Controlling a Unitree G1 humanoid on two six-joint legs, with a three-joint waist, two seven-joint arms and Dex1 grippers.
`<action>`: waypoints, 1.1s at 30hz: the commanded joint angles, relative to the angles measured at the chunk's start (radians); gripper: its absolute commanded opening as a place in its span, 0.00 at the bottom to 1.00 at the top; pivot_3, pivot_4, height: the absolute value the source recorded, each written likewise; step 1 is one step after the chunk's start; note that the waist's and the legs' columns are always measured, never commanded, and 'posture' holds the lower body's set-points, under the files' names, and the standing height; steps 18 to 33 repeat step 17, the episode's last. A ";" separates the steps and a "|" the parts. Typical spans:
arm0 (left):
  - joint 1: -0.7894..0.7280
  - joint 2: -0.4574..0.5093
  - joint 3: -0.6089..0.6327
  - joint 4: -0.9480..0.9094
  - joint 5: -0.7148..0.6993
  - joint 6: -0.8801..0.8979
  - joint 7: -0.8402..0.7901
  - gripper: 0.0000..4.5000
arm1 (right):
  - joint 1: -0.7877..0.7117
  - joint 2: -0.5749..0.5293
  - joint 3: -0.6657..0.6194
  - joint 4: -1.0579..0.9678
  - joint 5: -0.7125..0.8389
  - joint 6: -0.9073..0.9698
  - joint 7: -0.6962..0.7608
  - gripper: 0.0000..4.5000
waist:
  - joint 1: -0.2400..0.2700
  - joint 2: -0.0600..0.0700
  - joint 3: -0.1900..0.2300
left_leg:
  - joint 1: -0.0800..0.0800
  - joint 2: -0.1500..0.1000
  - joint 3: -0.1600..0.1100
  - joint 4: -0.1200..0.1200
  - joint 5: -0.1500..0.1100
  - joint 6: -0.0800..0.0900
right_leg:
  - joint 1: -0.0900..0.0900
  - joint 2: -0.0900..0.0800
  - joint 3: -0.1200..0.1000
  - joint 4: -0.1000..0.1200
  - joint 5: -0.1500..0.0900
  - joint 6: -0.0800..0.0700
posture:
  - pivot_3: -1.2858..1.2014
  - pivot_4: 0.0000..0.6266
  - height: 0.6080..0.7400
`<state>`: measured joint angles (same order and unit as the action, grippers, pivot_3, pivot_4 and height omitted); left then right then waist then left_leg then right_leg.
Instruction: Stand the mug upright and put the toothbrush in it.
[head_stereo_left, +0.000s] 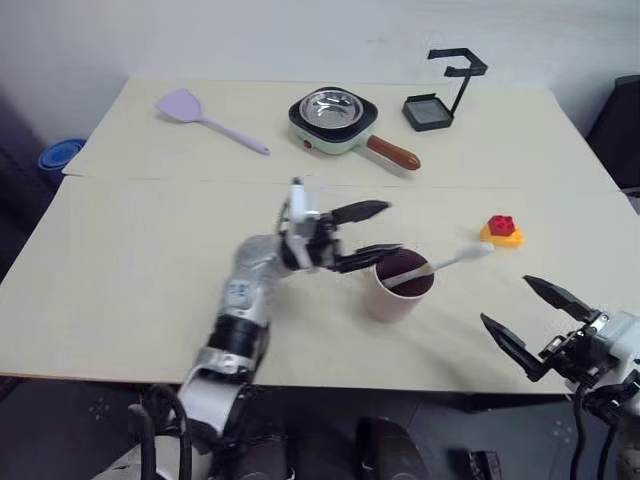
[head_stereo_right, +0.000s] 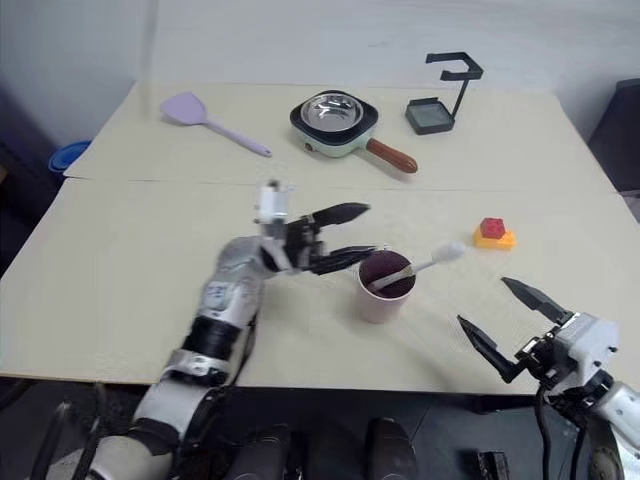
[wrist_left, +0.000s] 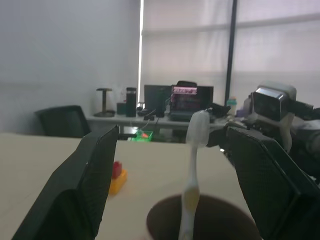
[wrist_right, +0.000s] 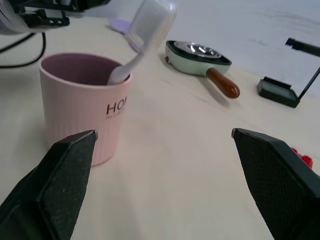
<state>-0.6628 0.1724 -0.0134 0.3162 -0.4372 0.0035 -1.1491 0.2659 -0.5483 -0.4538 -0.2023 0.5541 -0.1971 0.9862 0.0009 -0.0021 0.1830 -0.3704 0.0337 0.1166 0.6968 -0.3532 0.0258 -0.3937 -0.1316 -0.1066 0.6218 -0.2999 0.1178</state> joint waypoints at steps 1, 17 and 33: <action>0.084 0.148 0.039 -0.186 0.019 0.027 -0.001 0.81 | -0.080 -0.036 0.023 0.080 0.002 -0.029 0.062 1.00 | -0.003 0.000 0.000 | 0.000 0.000 0.000 0.000 0.000 0.000 | 0.000 0.000 0.000 0.000 0.000 0.000 | 0.52 0.24 1.00; 0.700 0.579 0.371 -0.422 0.114 -0.069 0.113 0.81 | -0.389 -0.162 0.167 0.492 -0.040 -0.103 0.414 1.00 | 0.004 0.002 0.001 | 0.000 -0.002 -0.002 0.000 -0.001 0.002 | 0.001 -0.012 -0.002 -0.002 0.000 0.000 | 0.52 0.24 1.00; 0.700 0.579 0.371 -0.422 0.114 -0.069 0.113 0.81 | -0.389 -0.162 0.167 0.492 -0.040 -0.103 0.414 1.00 | 0.004 0.002 0.001 | 0.000 -0.002 -0.002 0.000 -0.001 0.002 | 0.001 -0.012 -0.002 -0.002 0.000 0.000 | 0.52 0.24 1.00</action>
